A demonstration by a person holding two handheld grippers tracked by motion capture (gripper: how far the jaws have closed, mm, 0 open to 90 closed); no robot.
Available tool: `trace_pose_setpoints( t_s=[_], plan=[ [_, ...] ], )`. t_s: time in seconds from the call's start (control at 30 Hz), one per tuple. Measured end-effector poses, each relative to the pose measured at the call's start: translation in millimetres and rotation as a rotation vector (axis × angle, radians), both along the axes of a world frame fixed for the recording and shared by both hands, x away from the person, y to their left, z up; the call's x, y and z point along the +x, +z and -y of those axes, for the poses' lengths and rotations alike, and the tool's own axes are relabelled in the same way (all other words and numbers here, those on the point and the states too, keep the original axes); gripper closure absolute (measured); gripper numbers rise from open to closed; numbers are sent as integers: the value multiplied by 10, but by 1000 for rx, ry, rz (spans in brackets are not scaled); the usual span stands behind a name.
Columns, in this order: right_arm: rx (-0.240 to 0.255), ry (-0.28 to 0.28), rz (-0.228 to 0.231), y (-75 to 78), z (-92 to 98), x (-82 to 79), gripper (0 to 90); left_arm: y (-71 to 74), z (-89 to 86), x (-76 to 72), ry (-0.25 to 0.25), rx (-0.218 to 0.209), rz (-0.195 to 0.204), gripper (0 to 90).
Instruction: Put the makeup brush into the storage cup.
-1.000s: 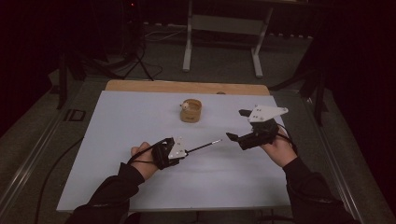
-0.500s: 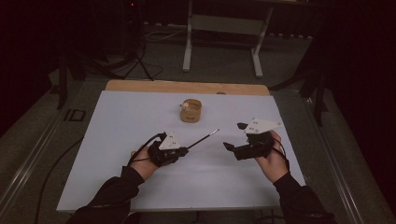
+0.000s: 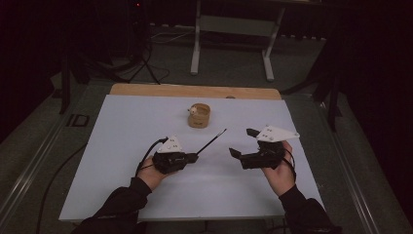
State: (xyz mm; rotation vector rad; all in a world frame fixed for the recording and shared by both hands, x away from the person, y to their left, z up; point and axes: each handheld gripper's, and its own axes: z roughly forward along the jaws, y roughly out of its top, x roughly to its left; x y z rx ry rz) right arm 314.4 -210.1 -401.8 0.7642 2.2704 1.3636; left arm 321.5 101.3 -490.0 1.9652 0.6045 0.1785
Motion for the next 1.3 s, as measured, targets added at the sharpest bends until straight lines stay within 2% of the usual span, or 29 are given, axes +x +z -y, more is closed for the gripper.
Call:
trace_pose_setpoints(
  t_s=[0.13,0.23,0.3,0.33,0.4,0.63,0.77,0.83,0.87,0.9,1.07,1.1,1.13,1.2,1.27,1.3],
  plan=[
    [23,3,-27,-10,-61,5,106,-25,-22,3,-2,-61,13,857],
    [14,-9,-30,-19,-124,11,106,-56,-35,10,4,-84,15,857],
    [14,-25,-33,-31,-165,21,106,-85,-50,26,14,-107,-1,857],
    [11,-24,-52,-39,-190,33,106,-98,-57,30,19,-114,-3,856],
    [15,-42,-61,-54,-228,48,106,-121,-70,36,27,-137,-5,856],
    [36,-44,-94,-63,-349,81,106,-164,-103,60,55,-193,-39,857],
    [57,-57,-107,-41,-420,95,107,-181,-104,39,65,-205,7,857],
    [62,-57,-110,-34,-441,103,110,-188,-108,39,66,-215,9,856],
    [66,-52,-119,-28,-455,110,125,-210,-126,34,78,-236,27,856],
    [79,-69,-127,-10,-490,123,137,-222,-133,35,80,-240,31,856],
    [151,-59,-146,63,-562,129,178,-270,-156,36,95,-265,13,856],
    [163,-58,-154,77,-580,128,238,-273,-156,34,96,-266,15,856],
    [177,-65,-166,89,-595,127,256,-275,-154,32,90,-270,16,856],
    [198,-87,-185,105,-633,134,313,-273,-148,24,91,-282,22,856],
    [213,-107,-193,112,-647,136,313,-273,-148,24,91,-282,22,856],
    [257,-137,-223,133,-669,156,374,-263,-138,12,87,-291,32,856]
  ],
)
